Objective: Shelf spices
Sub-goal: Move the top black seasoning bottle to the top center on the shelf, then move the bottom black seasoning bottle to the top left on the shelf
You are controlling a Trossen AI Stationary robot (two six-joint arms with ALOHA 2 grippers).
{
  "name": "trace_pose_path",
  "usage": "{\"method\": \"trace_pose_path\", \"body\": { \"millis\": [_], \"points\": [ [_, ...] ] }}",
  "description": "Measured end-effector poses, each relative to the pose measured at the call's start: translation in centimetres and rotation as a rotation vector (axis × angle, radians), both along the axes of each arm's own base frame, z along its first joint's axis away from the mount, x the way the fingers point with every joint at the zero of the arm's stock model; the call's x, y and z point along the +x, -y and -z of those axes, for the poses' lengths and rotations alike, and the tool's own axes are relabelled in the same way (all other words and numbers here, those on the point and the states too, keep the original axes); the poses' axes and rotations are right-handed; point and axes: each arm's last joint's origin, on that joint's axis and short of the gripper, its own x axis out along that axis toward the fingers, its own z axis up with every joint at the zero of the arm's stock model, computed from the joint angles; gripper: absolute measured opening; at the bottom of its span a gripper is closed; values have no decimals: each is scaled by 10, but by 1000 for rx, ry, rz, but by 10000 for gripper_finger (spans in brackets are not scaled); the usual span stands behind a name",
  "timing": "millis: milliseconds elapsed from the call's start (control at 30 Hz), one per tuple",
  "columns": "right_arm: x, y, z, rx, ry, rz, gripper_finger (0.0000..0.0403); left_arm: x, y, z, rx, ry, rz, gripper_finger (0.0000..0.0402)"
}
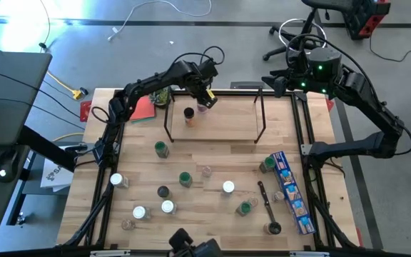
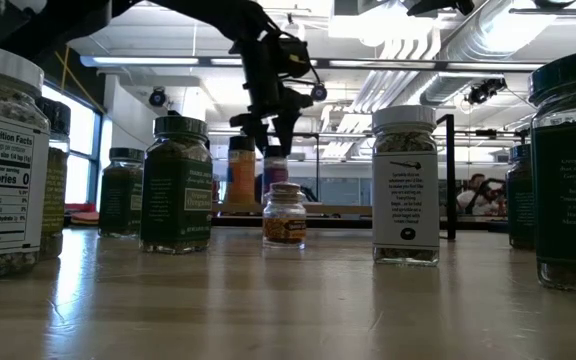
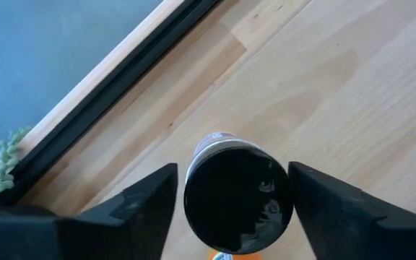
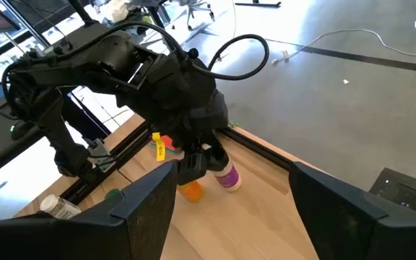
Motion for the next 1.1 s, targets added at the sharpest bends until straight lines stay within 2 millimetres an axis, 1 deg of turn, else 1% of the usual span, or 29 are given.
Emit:
{"method": "trace_pose_path", "body": {
  "millis": [100,167,233,333,400,433,567,633,700,733,867,967,1100],
  "points": [
    [0,0,0,0,0,0,264,0,-2,-1,11,6,0,279],
    [0,0,0,0,0,0,264,-2,-4,-8,23,11,8,281],
    [0,0,0,0,0,0,264,-2,-4,-21,42,28,18,281],
    [0,0,0,0,0,0,264,-8,0,-45,52,30,65,282],
    [0,0,0,0,0,-1,264,-12,10,-61,44,17,152,283],
    [0,0,0,0,0,-1,264,-15,17,-67,36,10,223,283],
    [0,0,0,0,0,0,264,-30,57,-81,20,-84,510,283],
    [0,0,0,0,0,0,264,-34,74,-80,17,-170,629,284],
    [0,0,0,1,-1,-1,264,-31,82,-73,34,-229,678,284],
    [0,0,0,0,0,0,264,-29,83,-68,36,-246,682,284],
    [0,0,0,0,-1,0,264,-25,77,-45,-7,-270,672,287],
    [0,0,0,0,-1,0,264,-27,68,-26,-28,-316,606,291],
    [0,0,1,7,-13,0,264,-31,60,-16,-47,-331,531,295]
  ]
}}
